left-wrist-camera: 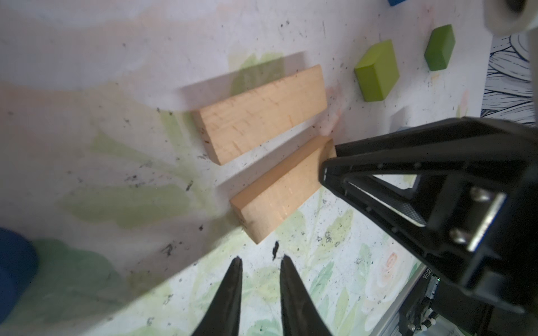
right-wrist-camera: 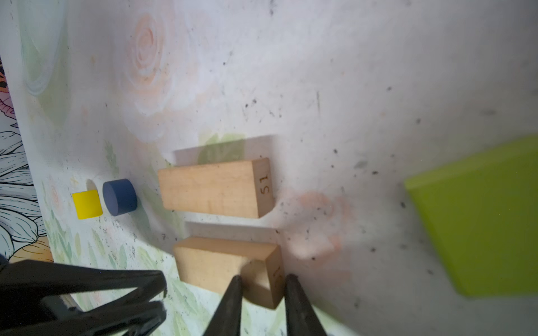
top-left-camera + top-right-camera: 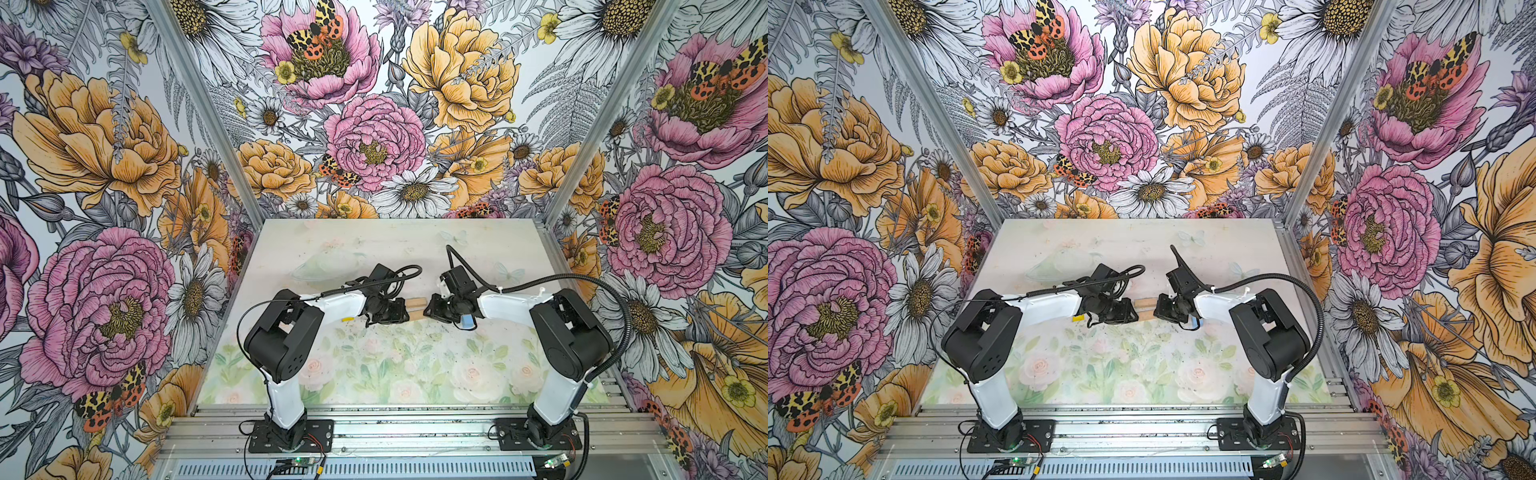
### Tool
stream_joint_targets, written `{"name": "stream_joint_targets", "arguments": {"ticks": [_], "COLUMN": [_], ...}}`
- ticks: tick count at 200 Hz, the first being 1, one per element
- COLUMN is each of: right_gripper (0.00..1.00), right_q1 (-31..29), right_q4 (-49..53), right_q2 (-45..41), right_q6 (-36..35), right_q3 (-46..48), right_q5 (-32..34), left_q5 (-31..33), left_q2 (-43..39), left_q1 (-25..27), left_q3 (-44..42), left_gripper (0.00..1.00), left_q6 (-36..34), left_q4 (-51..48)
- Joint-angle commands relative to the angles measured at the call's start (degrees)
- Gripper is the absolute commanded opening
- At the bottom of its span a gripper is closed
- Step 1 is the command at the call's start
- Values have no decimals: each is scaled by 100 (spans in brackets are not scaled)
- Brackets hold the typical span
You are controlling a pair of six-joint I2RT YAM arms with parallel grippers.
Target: Build the wood block tower
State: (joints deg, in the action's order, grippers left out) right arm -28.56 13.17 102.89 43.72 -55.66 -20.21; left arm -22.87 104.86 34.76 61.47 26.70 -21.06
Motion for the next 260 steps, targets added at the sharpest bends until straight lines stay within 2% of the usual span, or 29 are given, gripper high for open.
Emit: {"name": "stream_joint_targets", "arguments": {"ticks": [1,52,135,260], "right_gripper": [26,26,24,23], "right_q1": [-36,-46,-92,-97], "right_q4": [-31,-29,-43,-78], "right_q2": [139,161,223,385], "right_q6": [32,46,92,121], "right_q3": [-137,-147,-138,-273], "right_q5": [7,-3,17,16], "left_q5": [-171,-174,-113,-128], "left_q2": [205,376,534,693], "left_q1": [2,-27,-110,-200], "left_q3": [42,102,243,362], "left_gripper": [26,26,19,18], "left_q6": [55,66,90,81], "left_q4": [159,194,199,200]}}
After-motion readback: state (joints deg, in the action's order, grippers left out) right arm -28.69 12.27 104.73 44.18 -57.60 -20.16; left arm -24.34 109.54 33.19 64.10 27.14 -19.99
